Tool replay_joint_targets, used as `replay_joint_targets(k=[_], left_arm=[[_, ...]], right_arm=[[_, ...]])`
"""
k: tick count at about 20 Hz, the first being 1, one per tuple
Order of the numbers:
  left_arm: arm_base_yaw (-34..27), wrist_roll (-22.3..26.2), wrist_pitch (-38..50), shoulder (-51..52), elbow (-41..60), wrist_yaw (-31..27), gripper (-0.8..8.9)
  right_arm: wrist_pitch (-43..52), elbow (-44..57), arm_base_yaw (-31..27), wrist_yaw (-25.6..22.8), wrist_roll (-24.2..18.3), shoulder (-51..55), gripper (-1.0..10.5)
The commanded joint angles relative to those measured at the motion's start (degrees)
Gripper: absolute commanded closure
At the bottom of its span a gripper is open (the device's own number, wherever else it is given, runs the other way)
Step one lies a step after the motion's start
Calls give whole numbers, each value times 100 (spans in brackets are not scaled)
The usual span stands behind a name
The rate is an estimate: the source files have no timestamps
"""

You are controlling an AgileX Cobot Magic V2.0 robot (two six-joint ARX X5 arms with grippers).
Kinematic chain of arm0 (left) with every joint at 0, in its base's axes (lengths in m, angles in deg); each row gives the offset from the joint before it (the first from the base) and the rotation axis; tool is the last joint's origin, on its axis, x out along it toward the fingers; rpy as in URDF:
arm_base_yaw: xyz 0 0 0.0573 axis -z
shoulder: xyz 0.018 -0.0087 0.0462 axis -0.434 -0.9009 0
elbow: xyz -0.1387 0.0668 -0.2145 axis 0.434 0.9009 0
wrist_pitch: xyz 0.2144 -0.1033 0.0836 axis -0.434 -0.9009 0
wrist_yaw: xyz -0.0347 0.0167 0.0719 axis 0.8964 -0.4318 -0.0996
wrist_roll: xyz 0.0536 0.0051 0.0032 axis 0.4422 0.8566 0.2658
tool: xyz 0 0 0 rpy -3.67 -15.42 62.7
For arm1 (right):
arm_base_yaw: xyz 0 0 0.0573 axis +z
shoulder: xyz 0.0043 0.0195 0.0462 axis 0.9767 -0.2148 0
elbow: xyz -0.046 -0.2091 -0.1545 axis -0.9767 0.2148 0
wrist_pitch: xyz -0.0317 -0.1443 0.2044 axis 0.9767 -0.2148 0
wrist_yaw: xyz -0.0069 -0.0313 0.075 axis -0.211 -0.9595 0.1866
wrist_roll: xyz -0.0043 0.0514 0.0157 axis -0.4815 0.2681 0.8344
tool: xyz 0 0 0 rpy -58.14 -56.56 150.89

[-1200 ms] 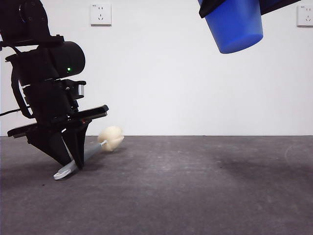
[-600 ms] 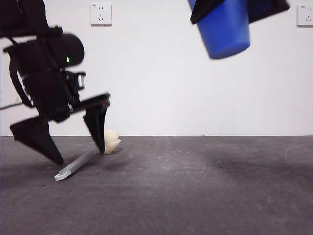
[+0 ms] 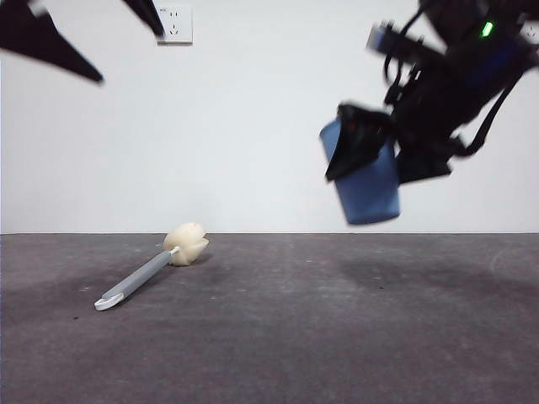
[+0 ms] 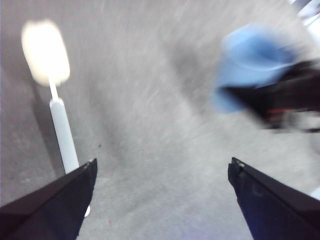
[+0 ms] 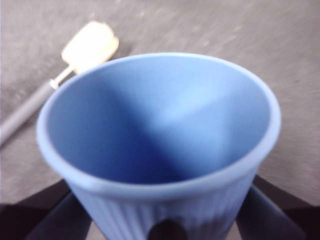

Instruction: Pick up the cup brush,pick up the cup,insert the brush into the cup,clean the cup,put the cup brush back,put the cup back to the fixed position on the table

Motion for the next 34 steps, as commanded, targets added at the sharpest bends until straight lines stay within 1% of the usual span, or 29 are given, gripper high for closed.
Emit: replay_joint_targets(k=[1, 5, 8, 11, 13, 16, 17, 21, 22, 25, 27, 28, 31, 33, 34], left_arm=[[15, 87, -214, 442, 28, 17, 374], [15, 138, -577, 925, 28, 0, 374], [15, 138, -708, 994, 28, 2, 374], [15, 157, -752, 992, 28, -4, 374], [15, 168, -739, 992, 28, -24, 374], [13, 197, -730, 992, 28, -26, 374], [13, 201, -726, 992, 28, -24, 374], [13, 201, -730, 992, 28, -20, 374], [13, 201, -730, 992, 28, -20, 374], [15, 201, -734, 992, 28, -17, 374], [15, 199, -734, 992, 28, -20, 374], [15, 199, -734, 992, 28, -17, 374], [15, 197, -737, 992, 28, -24, 375], [15, 199, -750, 992, 28, -24, 378], [15, 197, -752, 992, 28, -24, 378]], right_arm=[[470, -2, 0, 15, 20, -459, 964], [903, -2, -111, 15, 4, -986, 964], [909, 0, -188, 20, -177, -1276, 964], [885, 68, -208, 98, -195, -1364, 963], [719, 133, -197, 155, -190, -1364, 963], [52, 175, -197, 151, -195, -1364, 962], [-111, 177, -197, 142, -190, -1364, 924], [-514, 177, -201, 131, -168, -1353, 641], [-575, 177, -201, 129, -168, -1353, 603], [-723, 177, -210, 122, -177, -1353, 586], [-699, 177, -258, 122, -197, -1353, 512], [-673, 177, -275, 133, -201, -1353, 495], [-632, 177, -278, 129, -326, -1353, 494], [-632, 177, -278, 133, -339, -1353, 436], [-640, 177, -278, 153, -330, -1353, 437]])
